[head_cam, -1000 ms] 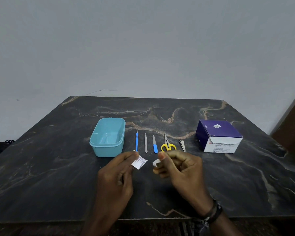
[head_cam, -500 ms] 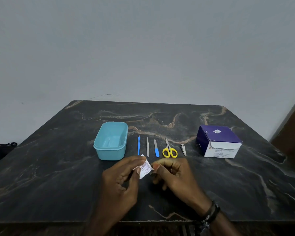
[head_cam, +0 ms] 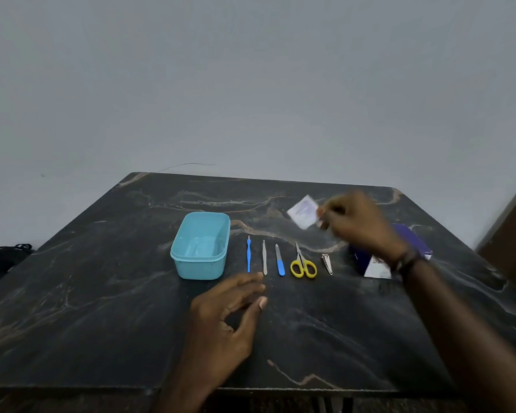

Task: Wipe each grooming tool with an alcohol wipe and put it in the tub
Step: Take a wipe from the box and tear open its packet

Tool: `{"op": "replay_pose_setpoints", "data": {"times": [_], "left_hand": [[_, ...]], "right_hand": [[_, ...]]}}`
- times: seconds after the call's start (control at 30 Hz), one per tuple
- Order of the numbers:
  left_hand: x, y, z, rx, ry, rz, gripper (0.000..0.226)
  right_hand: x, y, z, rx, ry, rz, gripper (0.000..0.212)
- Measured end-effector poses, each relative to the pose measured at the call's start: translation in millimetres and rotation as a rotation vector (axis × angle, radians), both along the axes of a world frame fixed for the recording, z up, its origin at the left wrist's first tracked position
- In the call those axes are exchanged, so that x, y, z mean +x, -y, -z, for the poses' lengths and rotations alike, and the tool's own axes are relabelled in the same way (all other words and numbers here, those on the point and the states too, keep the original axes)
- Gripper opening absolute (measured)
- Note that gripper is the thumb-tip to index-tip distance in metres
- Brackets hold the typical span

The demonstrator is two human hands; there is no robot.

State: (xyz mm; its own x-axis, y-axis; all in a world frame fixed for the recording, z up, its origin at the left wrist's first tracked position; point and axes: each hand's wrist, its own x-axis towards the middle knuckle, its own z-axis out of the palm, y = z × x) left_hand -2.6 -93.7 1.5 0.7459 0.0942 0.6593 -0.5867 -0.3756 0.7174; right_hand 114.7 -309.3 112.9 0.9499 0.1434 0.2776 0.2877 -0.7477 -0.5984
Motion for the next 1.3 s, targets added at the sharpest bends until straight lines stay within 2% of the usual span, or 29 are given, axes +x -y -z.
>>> {"op": "replay_pose_setpoints", "data": {"times": [0.07, 0.27, 0.33, 0.53, 0.63, 0.7, 0.83, 0.93, 1.03, 1.13, 1.23, 1.3], "left_hand": [[0, -1, -1, 0.036, -0.012, -0.048, 0.016], [1, 0, 1, 0.068, -0.115, -0.174, 0.012], [2, 1, 1, 0.062, -0.138, -0.18, 0.012], [8, -2, 4, 0.115, -0.167, -0.201, 0.004], [11, -3, 5, 0.14, -0.165, -0.205, 0.004], [12, -3, 5, 0.149, -0.157, -0.205, 0.003], [15, -3, 5, 0.15, -0.167, -0.203, 0.003], [15, -3, 5, 0.184, -0.173, -0.224, 0.008], [15, -3, 5, 0.199, -0.172, -0.247, 0.01], [15, -2, 5, 0.21, -0.188, -0.27, 0.01], [16, -2, 4, 0.213, -0.211, -0.285, 0.01], [16, -1, 3, 0.216, -0.232, -0.301, 0.009]], "right_hand": [[36, 15, -21, -0.152, 0.031, 0.084, 0.023], [114, 26, -20, -0.573, -0.192, 0.188, 0.005], [122, 23, -9, -0.655, -0.225, 0.199, 0.014], [131, 18, 10, -0.75, -0.348, 0.246, 0.028], [132, 18, 17, -0.755, -0.374, 0.244, 0.023], [135, 21, 22, -0.778, -0.359, 0.233, 0.012], [150, 31, 33, -0.867, -0.319, 0.254, 0.029], [135, 24, 29, -0.925, -0.276, 0.287, 0.018], [119, 18, 26, -0.939, -0.164, 0.336, 0.025], [103, 13, 22, -0.839, 0.028, 0.365, 0.023], [82, 8, 26, -0.538, 0.231, 0.288, 0.021], [62, 3, 30, -0.307, 0.272, 0.175, 0.021]]}}
